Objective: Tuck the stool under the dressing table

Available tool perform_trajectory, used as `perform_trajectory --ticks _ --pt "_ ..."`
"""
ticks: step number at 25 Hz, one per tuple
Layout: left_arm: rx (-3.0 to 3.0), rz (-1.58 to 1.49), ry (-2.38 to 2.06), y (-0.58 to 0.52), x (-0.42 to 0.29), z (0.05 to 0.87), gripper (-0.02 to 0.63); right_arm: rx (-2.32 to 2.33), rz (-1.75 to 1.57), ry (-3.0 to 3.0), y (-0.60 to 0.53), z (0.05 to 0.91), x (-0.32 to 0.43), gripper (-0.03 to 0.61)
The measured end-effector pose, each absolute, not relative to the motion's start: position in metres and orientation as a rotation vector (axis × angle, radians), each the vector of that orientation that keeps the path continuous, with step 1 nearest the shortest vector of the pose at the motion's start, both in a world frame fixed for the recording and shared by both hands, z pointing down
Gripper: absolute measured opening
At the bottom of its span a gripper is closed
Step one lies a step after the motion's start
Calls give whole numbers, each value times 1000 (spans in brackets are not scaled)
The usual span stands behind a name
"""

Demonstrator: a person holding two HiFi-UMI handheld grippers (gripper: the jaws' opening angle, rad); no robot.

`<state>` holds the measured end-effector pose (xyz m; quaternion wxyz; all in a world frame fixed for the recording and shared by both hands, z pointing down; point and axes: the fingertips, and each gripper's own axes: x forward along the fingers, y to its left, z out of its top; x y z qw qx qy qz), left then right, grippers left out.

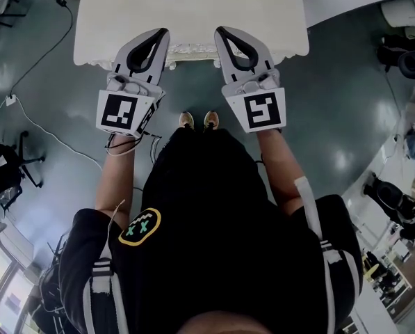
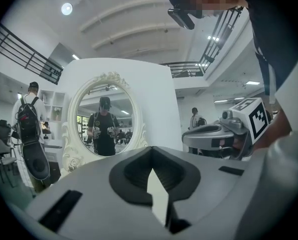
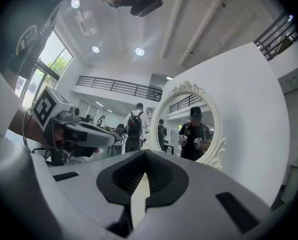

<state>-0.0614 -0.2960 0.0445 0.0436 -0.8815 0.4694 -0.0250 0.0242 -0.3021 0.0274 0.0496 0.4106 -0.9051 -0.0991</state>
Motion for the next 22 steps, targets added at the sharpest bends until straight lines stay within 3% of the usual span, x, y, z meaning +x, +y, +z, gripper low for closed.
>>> perform_trajectory --ticks 22 --pt "-2698 -66 1433 -293 -71 46 18 1251 -287 -2761 -298 29 16 18"
